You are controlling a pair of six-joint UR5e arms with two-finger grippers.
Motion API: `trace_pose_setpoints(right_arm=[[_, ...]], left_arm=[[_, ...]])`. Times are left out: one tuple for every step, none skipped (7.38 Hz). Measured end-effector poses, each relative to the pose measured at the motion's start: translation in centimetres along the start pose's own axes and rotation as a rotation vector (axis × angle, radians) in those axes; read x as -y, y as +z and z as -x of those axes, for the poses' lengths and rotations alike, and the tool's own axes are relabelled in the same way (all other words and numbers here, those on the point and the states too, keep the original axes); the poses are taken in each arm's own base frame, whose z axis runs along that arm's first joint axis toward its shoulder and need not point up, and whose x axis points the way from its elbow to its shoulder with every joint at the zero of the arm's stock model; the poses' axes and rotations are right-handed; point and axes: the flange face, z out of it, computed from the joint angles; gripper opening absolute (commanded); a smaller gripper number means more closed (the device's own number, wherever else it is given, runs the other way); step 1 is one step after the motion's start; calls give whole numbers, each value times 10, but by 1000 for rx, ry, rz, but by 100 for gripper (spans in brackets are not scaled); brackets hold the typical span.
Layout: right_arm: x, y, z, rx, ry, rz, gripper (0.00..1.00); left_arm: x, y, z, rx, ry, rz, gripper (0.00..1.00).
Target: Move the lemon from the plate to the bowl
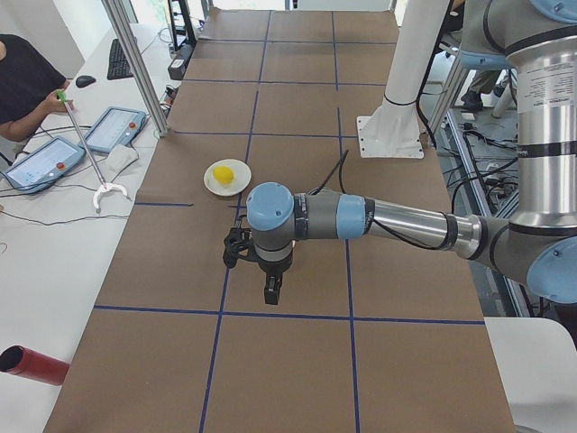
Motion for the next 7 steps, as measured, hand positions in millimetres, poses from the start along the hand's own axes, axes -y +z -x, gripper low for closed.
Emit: trace_pose_setpoints(right_arm=[[0,0,0,0,0,0,100],[0,0,0,0,0,0,100],[0,0,0,0,0,0,100],[0,0,0,0,0,0,100],[0,0,0,0,0,0,100],[0,0,0,0,0,0,100],[0,0,0,0,0,0,100]], left_arm=[[0,1,1,-2,-6,4,100],[0,4,4,-4,-14,11,100],[1,6,6,-2,-18,16,100],[0,6,6,-1,-23,19,100],[-2,8,8,-1,-33,25,100],[-7,14,13,-3,-44,33,100],[-10,20,17,-5,-36,18,100]])
